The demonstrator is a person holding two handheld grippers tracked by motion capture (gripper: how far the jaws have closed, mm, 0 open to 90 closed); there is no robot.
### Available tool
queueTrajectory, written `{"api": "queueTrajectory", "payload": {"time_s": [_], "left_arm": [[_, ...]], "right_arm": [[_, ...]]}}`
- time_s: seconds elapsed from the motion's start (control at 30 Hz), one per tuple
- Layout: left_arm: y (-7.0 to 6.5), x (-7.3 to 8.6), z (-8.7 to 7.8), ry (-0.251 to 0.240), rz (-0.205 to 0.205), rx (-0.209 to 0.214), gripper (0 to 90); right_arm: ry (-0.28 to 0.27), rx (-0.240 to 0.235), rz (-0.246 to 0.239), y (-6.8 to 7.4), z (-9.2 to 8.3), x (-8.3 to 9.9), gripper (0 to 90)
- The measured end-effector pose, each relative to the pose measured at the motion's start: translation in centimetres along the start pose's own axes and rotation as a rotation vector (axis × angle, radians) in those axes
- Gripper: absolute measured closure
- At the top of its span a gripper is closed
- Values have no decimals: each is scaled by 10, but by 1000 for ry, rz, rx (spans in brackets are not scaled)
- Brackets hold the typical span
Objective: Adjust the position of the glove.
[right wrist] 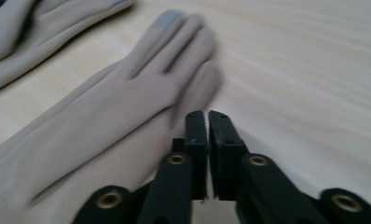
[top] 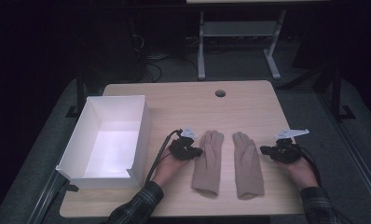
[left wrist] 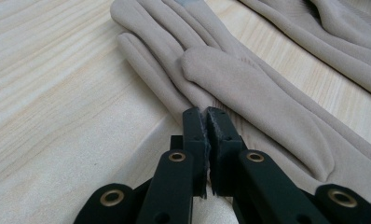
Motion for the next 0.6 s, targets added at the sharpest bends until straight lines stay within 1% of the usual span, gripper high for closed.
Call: {"api": "queueTrajectory", "payload": {"time_s": [0.03,0.13,0.2,0.23,0.27,0.3,0.33,0.37,0.4,0.43,0.47,0.5,0.53,0.6], "left_arm": [[0,0,0,0,-1,1,864],[0,0,0,-7,-13,2,867],[0,0,0,-1,-10,6,869],[1,0,0,-3,-12,8,870],[1,0,-1,-5,-14,12,871],[1,0,0,-13,-27,16,872],[2,0,-1,-9,-26,21,873],[2,0,-1,-18,-41,27,874],[3,0,-2,-16,-38,29,875],[3,0,-2,-26,-49,30,876],[4,-1,-3,-28,-48,31,875],[4,-1,-3,-35,-57,32,875],[4,-1,-4,-39,-62,35,875],[4,-1,-5,-49,-72,41,875]], "right_arm": [[8,-16,-15,5,-1,2,898],[28,-36,-45,12,-4,6,900],[37,-43,-51,15,-4,8,900],[44,-46,-63,16,-4,9,900],[49,-47,-63,16,-3,9,900],[52,-56,-65,17,-1,9,899],[56,-66,-65,17,0,8,900],[61,-70,-70,18,1,8,900],[63,-74,-76,19,3,8,900],[64,-78,-74,19,3,8,900],[56,-90,-70,20,3,7,900],[54,-99,-63,20,3,7,899],[54,-104,-74,21,3,7,899],[57,-114,-76,23,5,6,899]]}}
Point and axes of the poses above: each handheld gripper's, and its own axes: z roughly forward along the jaws, x roughly out of its underside, y roughly to its left, the point moved 2 cm from there along z, roughly forward along the jaws, and after that the axes turned 1 degree about z, right-handed, at the moved point
